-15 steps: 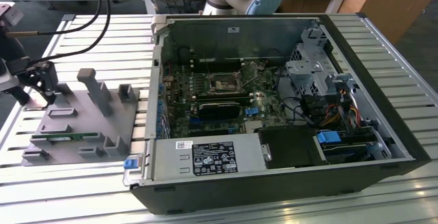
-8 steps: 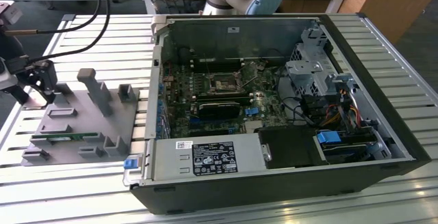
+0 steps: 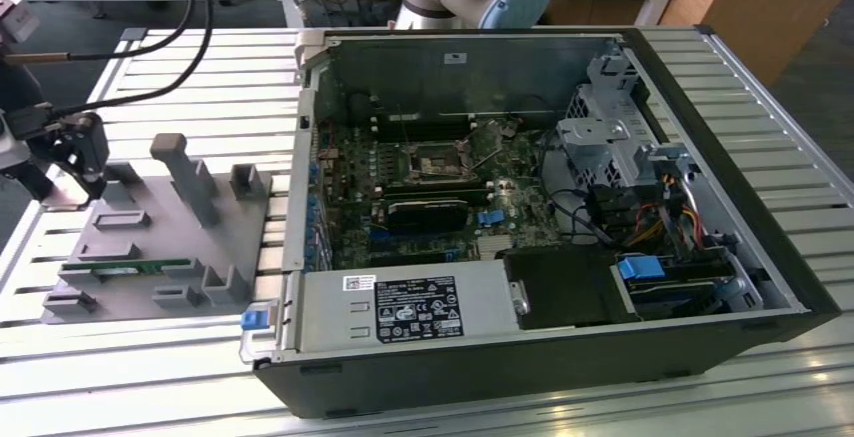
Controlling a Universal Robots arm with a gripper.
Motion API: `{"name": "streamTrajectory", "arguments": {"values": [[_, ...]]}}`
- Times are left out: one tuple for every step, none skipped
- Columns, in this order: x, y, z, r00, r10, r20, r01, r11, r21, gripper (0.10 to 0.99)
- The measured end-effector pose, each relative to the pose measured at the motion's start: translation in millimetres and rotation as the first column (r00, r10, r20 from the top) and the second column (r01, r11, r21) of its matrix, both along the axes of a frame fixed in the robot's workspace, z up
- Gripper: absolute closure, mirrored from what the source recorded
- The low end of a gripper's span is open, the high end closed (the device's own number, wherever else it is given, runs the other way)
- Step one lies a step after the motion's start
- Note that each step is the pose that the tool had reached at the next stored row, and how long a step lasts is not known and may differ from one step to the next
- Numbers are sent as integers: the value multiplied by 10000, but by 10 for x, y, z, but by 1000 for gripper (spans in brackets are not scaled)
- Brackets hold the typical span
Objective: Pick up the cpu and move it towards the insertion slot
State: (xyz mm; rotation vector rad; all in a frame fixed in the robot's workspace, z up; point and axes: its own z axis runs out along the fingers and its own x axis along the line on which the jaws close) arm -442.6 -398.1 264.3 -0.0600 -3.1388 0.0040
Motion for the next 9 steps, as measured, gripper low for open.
{"name": "streamTrajectory", "arguments": {"values": [[0, 0, 5, 10000, 1, 0, -1, 10000, 0, 545], [0, 0, 11, 10000, 0, -2, 0, 10000, -2, 545], [0, 0, 16, 10000, 1, -1, -1, 10000, -1, 545], [0, 0, 20, 10000, 0, 1, 0, 10000, 0, 545], [0, 0, 24, 10000, 0, 1, 0, 10000, 0, 545], [0, 0, 28, 10000, 1, 0, -1, 10000, 0, 545], [0, 0, 31, 10000, 0, 0, 0, 10000, 0, 545], [0, 0, 33, 10000, 0, 0, 0, 10000, 0, 545], [0, 0, 37, 10000, 1, -1, -1, 10000, -1, 545]]}}
